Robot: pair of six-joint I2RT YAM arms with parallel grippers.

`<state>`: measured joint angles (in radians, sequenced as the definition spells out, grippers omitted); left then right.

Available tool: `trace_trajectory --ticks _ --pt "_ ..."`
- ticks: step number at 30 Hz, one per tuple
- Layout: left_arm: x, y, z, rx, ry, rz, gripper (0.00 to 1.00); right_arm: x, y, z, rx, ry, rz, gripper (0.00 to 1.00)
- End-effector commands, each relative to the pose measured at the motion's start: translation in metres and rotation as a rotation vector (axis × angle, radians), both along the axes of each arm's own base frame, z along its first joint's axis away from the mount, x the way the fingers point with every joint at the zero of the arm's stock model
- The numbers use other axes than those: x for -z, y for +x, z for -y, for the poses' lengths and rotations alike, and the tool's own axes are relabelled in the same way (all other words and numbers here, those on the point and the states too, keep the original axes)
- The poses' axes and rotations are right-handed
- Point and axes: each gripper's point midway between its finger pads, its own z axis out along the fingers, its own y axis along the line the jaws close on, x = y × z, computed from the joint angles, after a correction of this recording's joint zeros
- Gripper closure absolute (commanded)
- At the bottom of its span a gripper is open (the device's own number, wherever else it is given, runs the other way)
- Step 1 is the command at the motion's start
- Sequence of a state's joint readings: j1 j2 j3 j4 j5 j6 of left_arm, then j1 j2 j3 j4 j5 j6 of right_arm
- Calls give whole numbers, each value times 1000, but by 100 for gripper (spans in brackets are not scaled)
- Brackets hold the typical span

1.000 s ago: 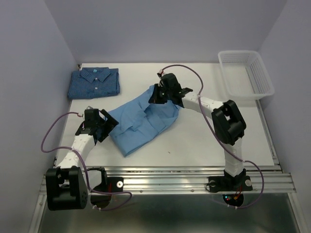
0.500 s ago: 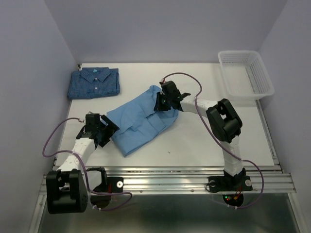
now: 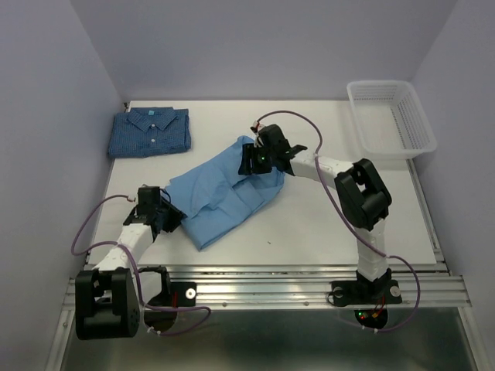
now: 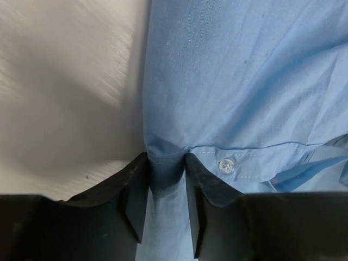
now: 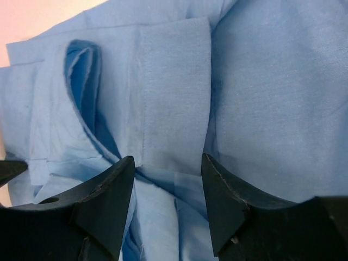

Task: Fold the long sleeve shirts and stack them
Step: Fold the shirt

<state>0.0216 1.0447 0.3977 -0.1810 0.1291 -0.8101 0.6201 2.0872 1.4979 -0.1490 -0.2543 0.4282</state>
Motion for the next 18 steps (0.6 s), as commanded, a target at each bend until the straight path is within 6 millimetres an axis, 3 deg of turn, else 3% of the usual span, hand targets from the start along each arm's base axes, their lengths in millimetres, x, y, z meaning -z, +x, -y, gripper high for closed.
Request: trace_trajectory --ticks 1,3,4,6,8,11,13,14,15,17,18 --pt "-2 12 10 30 -52 67 68 -63 7 0 -22 58 149 41" --pt "2 13 15 53 -74 55 83 -65 5 1 -30 57 156 34" --pt "3 14 17 63 -79 50 100 -66 4 1 -33 61 160 30" --pt "0 16 18 85 -73 44 100 -69 1 -2 -71 81 186 12" --pt "-9 18 12 68 -39 47 100 -75 -10 -8 -142 133 204 0" --pt "-21 10 2 36 9 6 100 -91 -34 -23 -286 263 239 0" --pt "-47 18 -6 26 52 44 100 -99 -45 -28 -334 324 241 0" --pt "-48 8 -7 34 62 -2 100 -102 -51 -29 -364 350 247 0" --pt "-64 14 -10 34 84 13 100 -102 -56 -35 -381 344 256 0" --pt "-69 3 -14 49 112 -52 100 -92 -63 -45 -388 279 258 0" --pt "-83 9 -15 58 123 -39 100 -87 -59 -50 -408 237 298 0"
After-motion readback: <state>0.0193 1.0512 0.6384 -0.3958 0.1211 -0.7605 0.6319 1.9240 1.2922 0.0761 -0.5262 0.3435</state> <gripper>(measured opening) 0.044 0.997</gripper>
